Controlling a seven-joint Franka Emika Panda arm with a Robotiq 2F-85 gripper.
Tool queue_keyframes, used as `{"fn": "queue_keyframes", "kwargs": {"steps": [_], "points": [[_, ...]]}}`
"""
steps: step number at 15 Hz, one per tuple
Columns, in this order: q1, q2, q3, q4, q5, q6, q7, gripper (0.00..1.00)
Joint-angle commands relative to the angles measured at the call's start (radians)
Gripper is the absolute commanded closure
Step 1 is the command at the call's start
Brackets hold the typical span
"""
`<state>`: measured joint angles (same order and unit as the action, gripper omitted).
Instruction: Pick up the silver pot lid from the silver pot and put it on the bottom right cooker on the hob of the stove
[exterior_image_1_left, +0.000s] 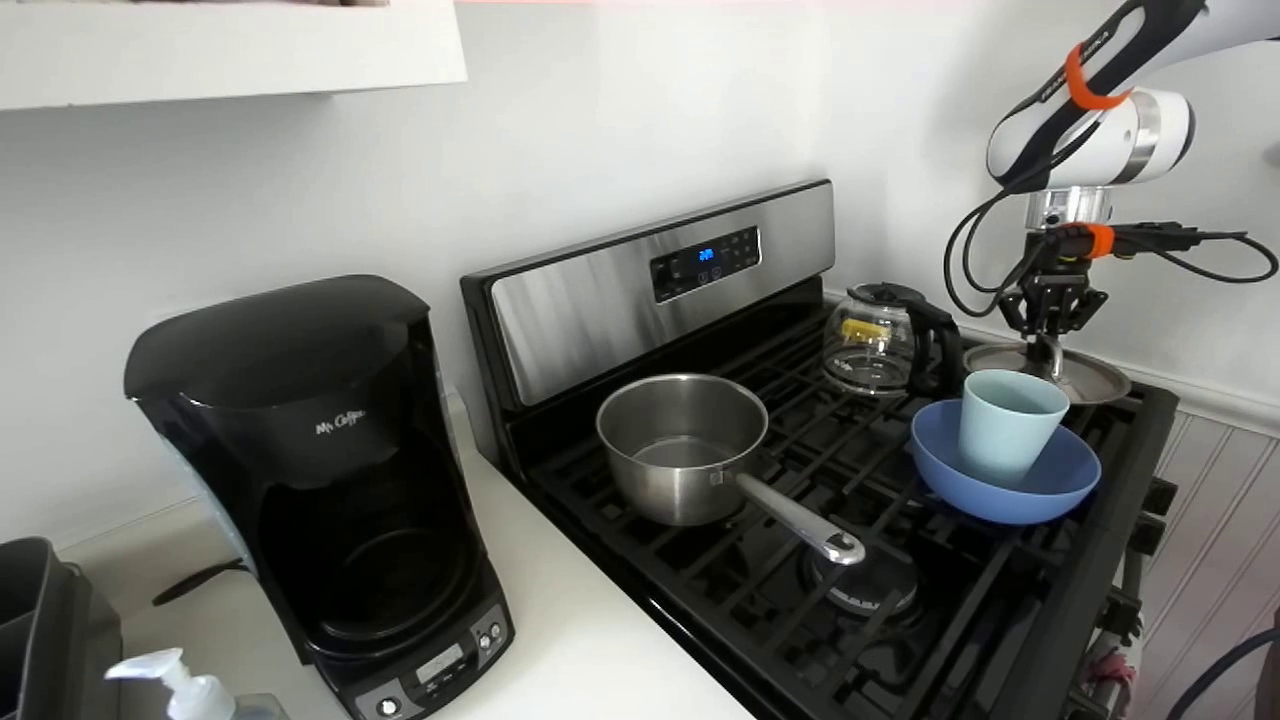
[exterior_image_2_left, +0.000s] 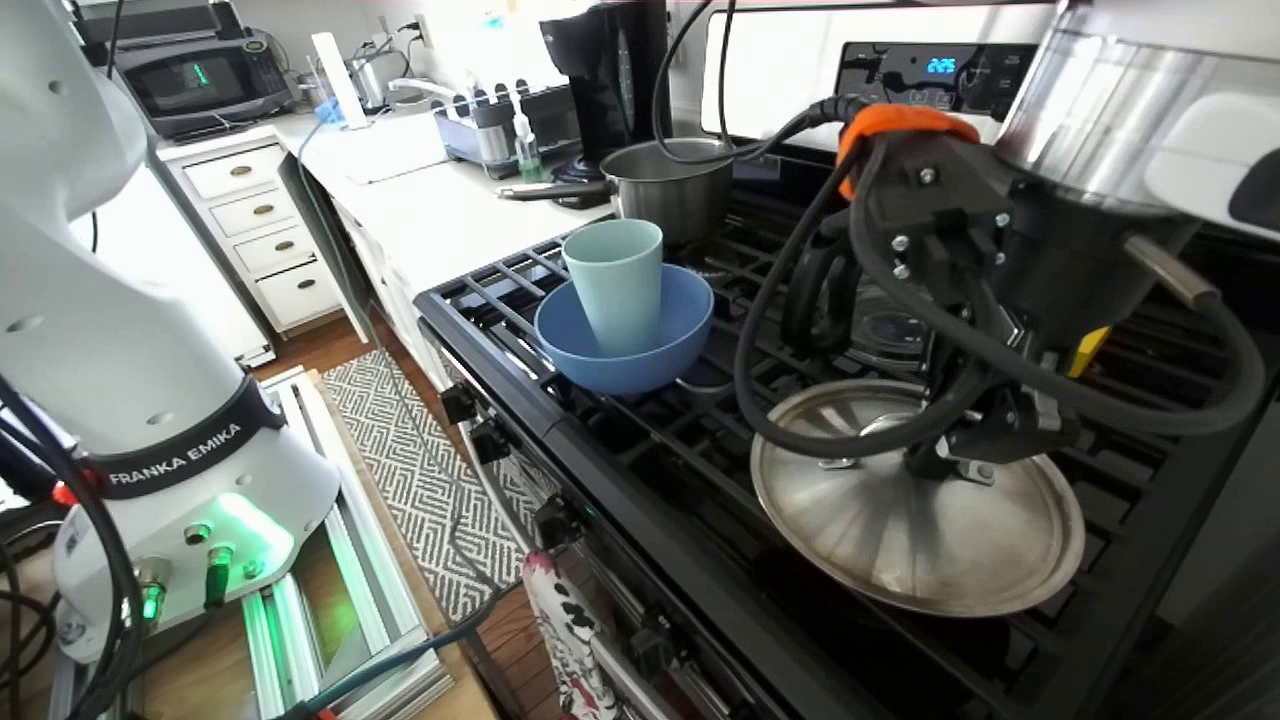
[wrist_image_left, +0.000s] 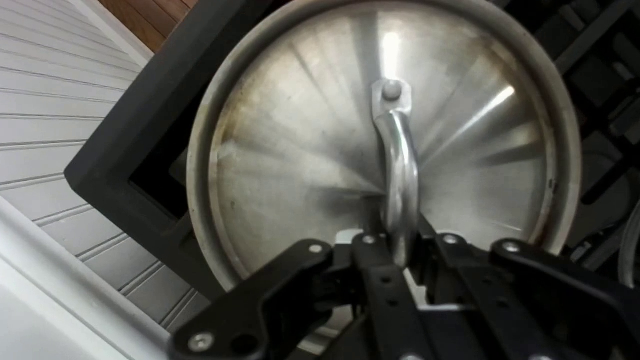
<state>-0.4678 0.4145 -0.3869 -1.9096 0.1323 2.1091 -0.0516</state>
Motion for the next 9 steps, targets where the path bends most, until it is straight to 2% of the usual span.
{"fn": "queue_keyframes", "kwargs": {"steps": [1,4,5,6,7,9], "points": [[-0.033,0.065,0.032,0.081,0.034,-0.041,-0.004,0.96],[-0.038,0.095,0.041,0.112,0.026,-0.055,0.001,0.96],[-0.039,0.106,0.043,0.122,0.022,-0.064,0.004,0.90],[-0.040,0.112,0.043,0.130,0.021,-0.077,0.007,0.60],[-0.040,0.113,0.044,0.133,0.018,-0.086,0.005,0.60],[-0.035,0.112,0.043,0.137,0.011,-0.100,0.010,0.47]]}}
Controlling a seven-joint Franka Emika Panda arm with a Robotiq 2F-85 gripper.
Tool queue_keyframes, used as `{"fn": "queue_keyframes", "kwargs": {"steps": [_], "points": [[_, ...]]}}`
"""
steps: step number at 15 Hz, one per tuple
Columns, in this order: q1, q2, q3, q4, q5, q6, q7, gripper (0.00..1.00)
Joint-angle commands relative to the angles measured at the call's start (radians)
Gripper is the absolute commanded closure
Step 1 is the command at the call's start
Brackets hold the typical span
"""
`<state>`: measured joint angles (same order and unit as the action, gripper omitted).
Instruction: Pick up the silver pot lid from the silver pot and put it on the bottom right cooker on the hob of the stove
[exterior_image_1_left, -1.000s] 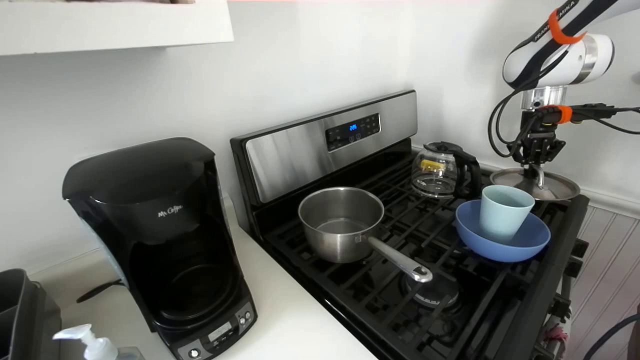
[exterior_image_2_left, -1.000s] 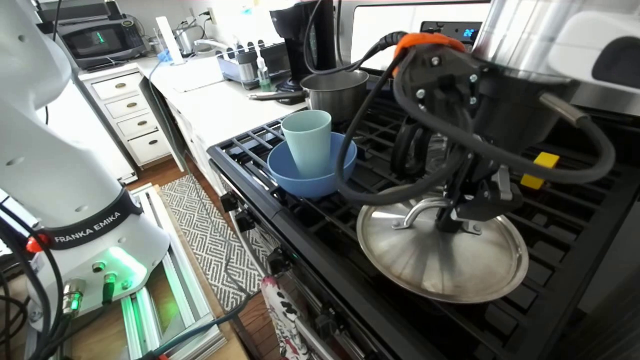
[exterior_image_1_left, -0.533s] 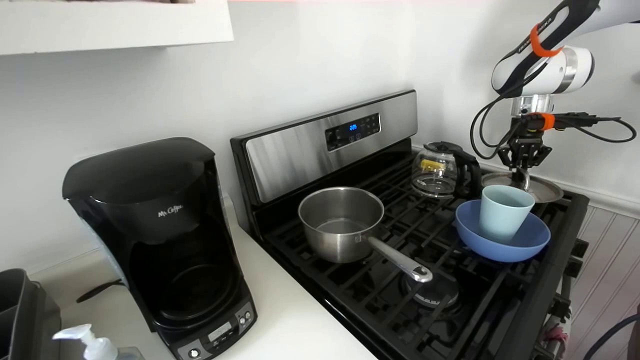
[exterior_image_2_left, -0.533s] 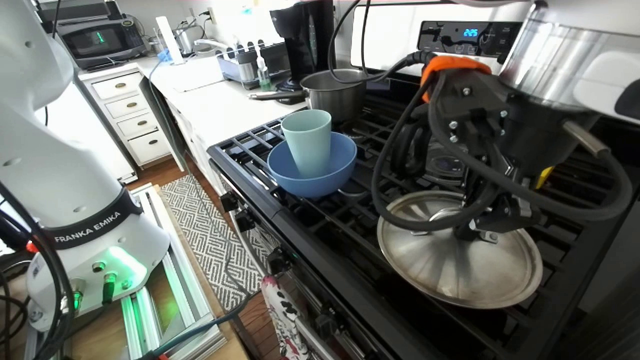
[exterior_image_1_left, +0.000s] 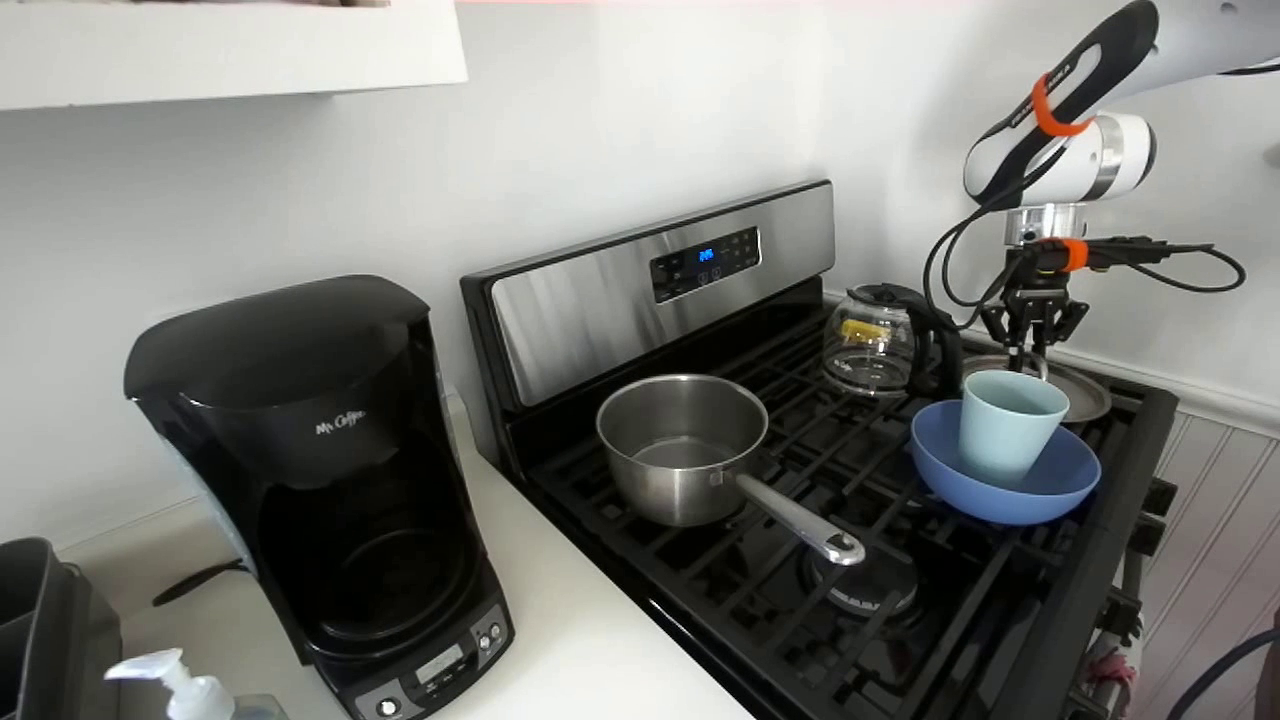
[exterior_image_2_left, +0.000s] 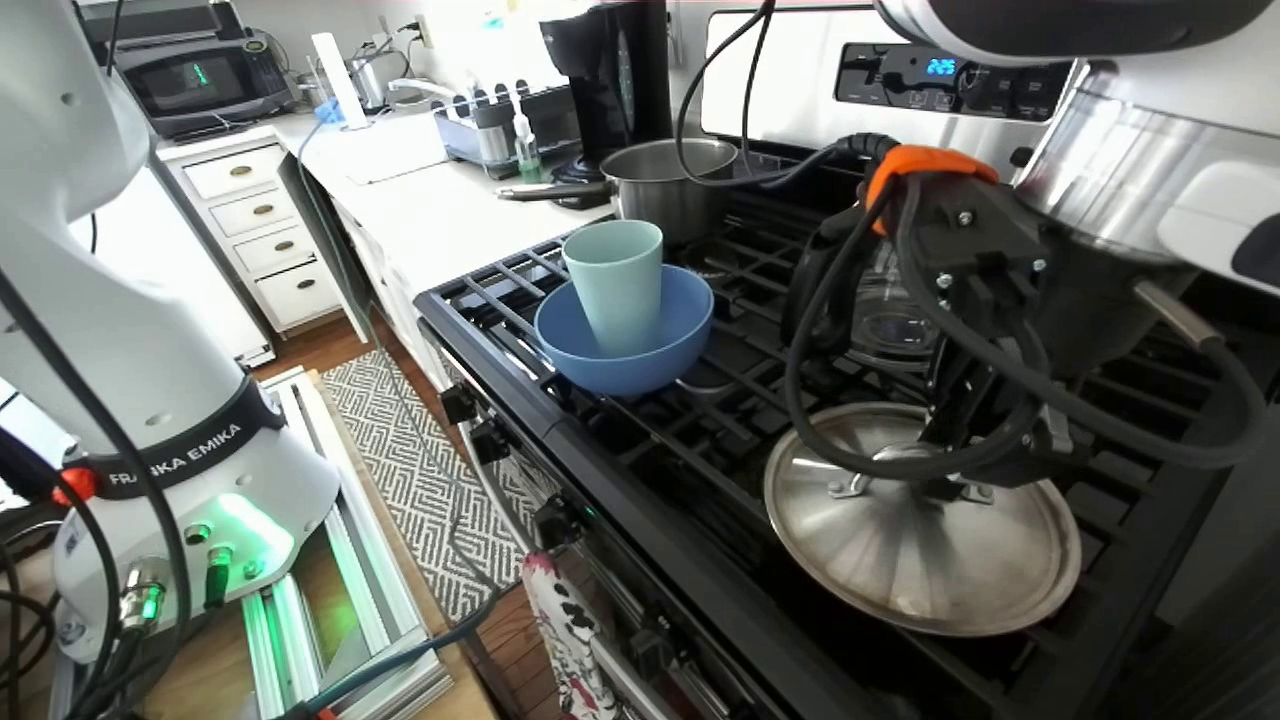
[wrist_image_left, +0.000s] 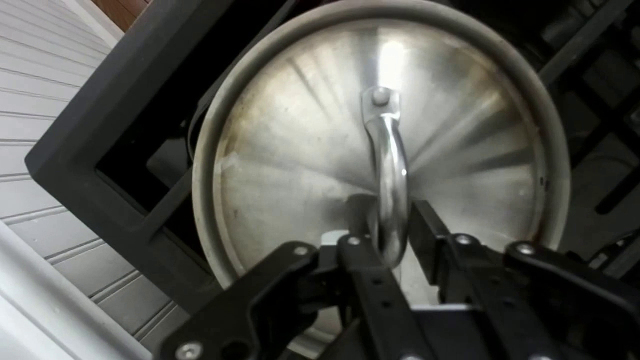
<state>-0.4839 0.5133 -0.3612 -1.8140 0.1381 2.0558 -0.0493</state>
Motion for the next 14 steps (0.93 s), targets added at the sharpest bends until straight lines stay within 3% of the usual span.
{"fn": "queue_keyframes", "kwargs": {"steps": [1,7,12,13,14], "points": [[-0.017,0.010,0.018,0.041,0.002,-0.055,0.008,0.41],[0.037,-0.210,-0.010,-0.140,-0.064,0.010,0.013,0.01],[0.072,-0.466,-0.021,-0.336,-0.172,0.102,-0.028,0.00],[0.053,-0.331,-0.017,-0.206,-0.124,0.053,-0.011,0.00],[0.060,-0.379,-0.019,-0.242,-0.139,0.058,-0.015,0.00]]}}
